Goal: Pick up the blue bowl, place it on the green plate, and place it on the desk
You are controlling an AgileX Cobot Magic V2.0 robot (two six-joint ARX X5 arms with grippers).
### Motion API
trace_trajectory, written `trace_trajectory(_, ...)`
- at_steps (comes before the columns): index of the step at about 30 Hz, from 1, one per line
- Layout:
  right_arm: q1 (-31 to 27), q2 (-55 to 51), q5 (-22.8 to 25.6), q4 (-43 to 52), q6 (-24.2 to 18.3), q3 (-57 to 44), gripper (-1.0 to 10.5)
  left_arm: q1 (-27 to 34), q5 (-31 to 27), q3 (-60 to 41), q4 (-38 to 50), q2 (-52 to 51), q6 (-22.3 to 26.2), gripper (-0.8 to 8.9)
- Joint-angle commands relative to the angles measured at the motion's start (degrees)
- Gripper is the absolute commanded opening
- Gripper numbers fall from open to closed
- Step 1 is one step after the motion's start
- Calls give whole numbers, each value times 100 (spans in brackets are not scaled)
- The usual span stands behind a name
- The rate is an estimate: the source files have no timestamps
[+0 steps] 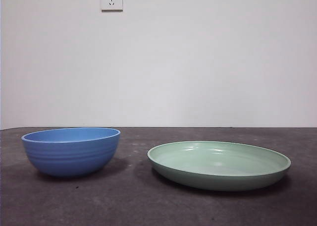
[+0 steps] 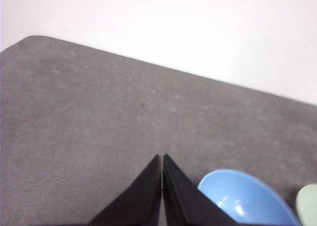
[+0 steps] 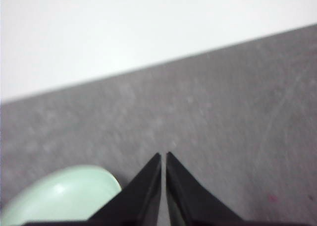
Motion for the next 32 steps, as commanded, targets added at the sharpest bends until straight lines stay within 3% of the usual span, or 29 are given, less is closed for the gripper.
trace_trajectory(1,9,155,-17,-157,568,428,10,-11,-15,503,-136,334,-173,9)
trace_trajectory(8,9,820,-221,-1165,627,1742,10,-13,557,1836,-798,1410,-164,8)
trace_trajectory(14,9,1670,-1191,-2288,306,2841,10,-13,1493,2723,-1491,2345,-146,8)
trace_trajectory(22,9,2691,-2116,-3556,-337,3923,10,-114,2645,3263,-1812,3320,-146,9)
trace_trajectory(28,9,3335,-2404,-4168,-807,4395,10,-302,3314,3523,-2485,4072,90,8)
trace_trajectory(32,9,3471,-2387,-4179,-872,4409,10,-376,3327,3523,-2581,4273,254,8)
